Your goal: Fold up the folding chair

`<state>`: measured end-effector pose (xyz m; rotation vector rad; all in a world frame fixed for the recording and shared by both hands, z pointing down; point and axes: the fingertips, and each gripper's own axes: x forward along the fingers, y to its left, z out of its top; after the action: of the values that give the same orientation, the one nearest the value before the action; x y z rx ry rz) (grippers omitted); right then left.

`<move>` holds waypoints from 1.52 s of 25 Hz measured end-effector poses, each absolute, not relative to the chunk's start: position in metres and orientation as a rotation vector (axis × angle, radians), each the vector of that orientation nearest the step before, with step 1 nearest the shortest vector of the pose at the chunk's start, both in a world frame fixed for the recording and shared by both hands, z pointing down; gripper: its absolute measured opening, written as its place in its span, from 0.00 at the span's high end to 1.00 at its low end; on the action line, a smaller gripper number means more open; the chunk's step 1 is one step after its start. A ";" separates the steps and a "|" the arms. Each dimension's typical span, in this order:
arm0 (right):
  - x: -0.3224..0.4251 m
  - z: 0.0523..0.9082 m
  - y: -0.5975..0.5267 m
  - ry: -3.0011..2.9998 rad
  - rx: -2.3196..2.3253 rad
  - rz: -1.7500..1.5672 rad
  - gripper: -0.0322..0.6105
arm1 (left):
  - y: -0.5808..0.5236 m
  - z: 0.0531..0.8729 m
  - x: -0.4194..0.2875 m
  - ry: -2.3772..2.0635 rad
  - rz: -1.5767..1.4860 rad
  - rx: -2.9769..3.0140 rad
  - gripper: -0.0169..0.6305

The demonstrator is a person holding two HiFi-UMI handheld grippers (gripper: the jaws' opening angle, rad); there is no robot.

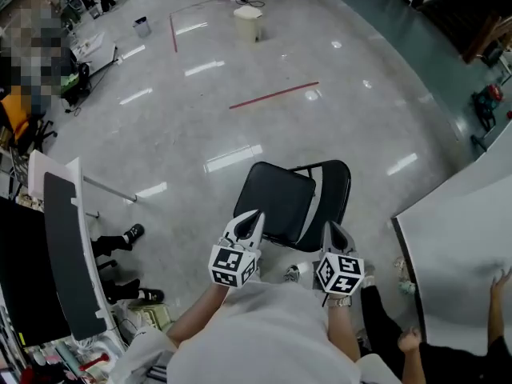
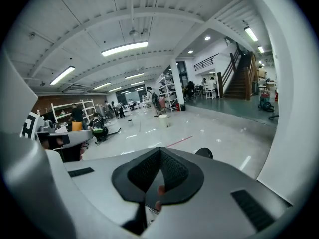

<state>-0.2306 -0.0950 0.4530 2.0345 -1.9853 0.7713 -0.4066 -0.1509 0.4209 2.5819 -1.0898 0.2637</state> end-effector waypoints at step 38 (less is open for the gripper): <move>-0.212 0.643 -0.120 -1.564 2.123 1.070 0.94 | -0.231 0.619 -0.355 -0.643 0.579 2.557 0.96</move>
<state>-0.2123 -0.1200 0.6430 2.1229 -1.5637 1.0699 -0.3553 -0.2310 0.6188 2.5569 -0.6435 0.5788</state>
